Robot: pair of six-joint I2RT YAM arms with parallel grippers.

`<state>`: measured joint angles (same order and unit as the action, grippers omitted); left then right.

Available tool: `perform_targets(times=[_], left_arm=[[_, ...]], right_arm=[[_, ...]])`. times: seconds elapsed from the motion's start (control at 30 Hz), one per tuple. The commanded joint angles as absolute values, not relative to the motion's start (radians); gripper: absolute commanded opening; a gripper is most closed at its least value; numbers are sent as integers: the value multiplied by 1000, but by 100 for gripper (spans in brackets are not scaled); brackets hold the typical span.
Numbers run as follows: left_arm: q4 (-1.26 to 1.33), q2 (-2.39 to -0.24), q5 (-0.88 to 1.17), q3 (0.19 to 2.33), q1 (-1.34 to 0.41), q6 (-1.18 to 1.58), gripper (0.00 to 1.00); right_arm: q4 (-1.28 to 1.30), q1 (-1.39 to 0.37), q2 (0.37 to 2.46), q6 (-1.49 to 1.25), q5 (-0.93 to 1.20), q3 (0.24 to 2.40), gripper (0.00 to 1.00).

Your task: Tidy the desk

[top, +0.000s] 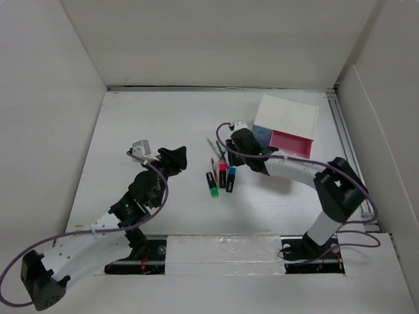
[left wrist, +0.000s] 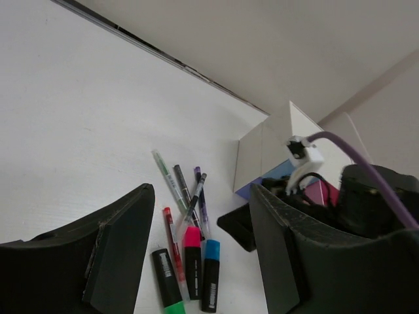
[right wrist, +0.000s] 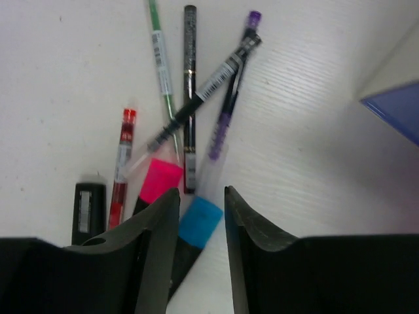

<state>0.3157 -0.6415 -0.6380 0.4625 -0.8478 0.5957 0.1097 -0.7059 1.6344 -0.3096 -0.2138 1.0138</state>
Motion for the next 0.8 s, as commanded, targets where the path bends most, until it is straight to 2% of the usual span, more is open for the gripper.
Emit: perform_targets(times=[0.0, 0.1, 0.23, 0.33, 0.77], left_arm=[[331, -626, -583, 454, -810, 598, 55], [354, -646, -580, 446, -810, 589, 56], [330, -655, -513, 474, -810, 586, 55], [363, -623, -558, 436, -810, 577, 55], [377, -670, -503, 446, -810, 580, 56]], right_arm=[[-8, -724, 1753, -282, -201, 1172, 41], [-3, -709, 1819, -281, -250, 1232, 41], [-46, -709, 1789, -305, -236, 1175, 43], [-12, -686, 1825, -302, -278, 1190, 43], [12, -657, 1862, -293, -176, 1206, 40]])
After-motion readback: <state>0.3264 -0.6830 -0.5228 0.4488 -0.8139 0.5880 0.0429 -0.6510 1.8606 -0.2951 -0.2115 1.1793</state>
